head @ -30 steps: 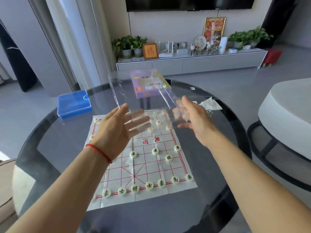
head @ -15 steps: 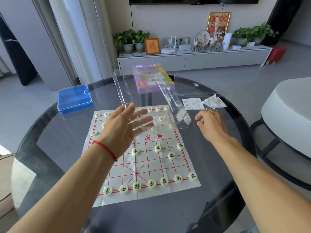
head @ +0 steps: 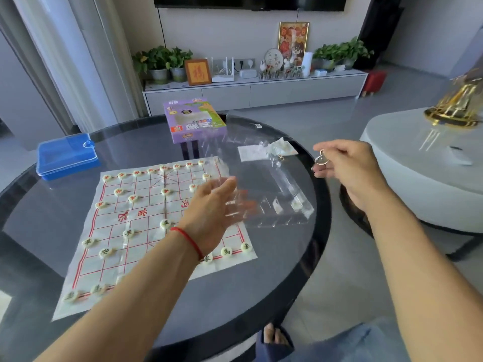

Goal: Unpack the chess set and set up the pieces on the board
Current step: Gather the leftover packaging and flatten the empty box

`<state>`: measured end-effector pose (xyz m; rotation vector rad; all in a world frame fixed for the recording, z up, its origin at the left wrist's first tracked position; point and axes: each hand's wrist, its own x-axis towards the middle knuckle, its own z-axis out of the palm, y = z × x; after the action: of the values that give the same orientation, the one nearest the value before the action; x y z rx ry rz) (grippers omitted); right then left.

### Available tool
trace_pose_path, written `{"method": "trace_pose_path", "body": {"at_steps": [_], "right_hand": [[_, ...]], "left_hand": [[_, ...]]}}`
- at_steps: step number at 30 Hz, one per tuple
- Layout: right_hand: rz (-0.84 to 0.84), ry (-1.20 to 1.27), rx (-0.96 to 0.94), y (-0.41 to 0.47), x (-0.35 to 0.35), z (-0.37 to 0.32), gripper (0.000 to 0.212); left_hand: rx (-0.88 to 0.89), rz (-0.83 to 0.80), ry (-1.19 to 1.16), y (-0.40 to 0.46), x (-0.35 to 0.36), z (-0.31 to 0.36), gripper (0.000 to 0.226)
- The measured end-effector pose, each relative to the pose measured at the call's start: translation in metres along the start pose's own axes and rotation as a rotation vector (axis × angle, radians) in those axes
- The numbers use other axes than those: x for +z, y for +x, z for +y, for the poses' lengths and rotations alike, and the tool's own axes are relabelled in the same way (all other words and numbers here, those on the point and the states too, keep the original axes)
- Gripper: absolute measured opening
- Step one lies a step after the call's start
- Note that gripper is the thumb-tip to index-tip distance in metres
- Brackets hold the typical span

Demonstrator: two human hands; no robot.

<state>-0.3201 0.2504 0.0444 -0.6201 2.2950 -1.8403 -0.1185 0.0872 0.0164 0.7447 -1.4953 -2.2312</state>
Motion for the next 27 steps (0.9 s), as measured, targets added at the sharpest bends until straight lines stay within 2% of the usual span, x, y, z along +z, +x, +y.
{"method": "trace_pose_path", "body": {"at_steps": [4,7,11,13,15,18,21,23,25,27], "right_hand": [[-0.253,-0.276,-0.056,-0.032,-0.026,-0.002,0.023],[-0.301,-0.443,-0.079,-0.037,-0.032,0.013,0.020],[-0.388,-0.502,-0.103,-0.035,-0.033,0.024,0.014],[-0.400,-0.568,-0.143,-0.035,-0.032,0.023,0.009],[-0.366,-0.525,-0.186,-0.035,-0.027,0.017,0.010],[-0.125,-0.329,-0.249,-0.020,-0.018,0.011,0.016],[0.044,-0.184,-0.159,0.013,0.002,0.026,0.020],[0.010,-0.259,-0.129,0.035,0.025,0.045,0.021],[-0.119,-0.415,-0.156,0.053,0.052,0.063,0.028],[-0.250,-0.593,-0.215,0.066,0.079,0.076,0.040]], "left_hand": [[-0.090,0.024,-0.057,0.008,0.035,-0.014,0.030],[-0.154,0.012,-0.064,0.008,0.049,-0.022,0.019],[-0.189,0.032,-0.082,0.009,0.049,-0.027,0.032],[-0.190,0.014,-0.092,0.008,0.047,-0.027,0.034],[-0.176,0.005,-0.100,0.011,0.042,-0.024,0.035],[-0.140,-0.003,-0.147,0.017,0.028,-0.009,0.035],[-0.092,-0.004,-0.126,0.021,0.008,0.013,0.035],[-0.047,0.009,-0.122,0.020,-0.007,0.027,0.029],[-0.021,0.024,-0.120,0.018,-0.025,0.040,0.023],[-0.006,0.046,-0.140,0.017,-0.048,0.053,0.027]]}}
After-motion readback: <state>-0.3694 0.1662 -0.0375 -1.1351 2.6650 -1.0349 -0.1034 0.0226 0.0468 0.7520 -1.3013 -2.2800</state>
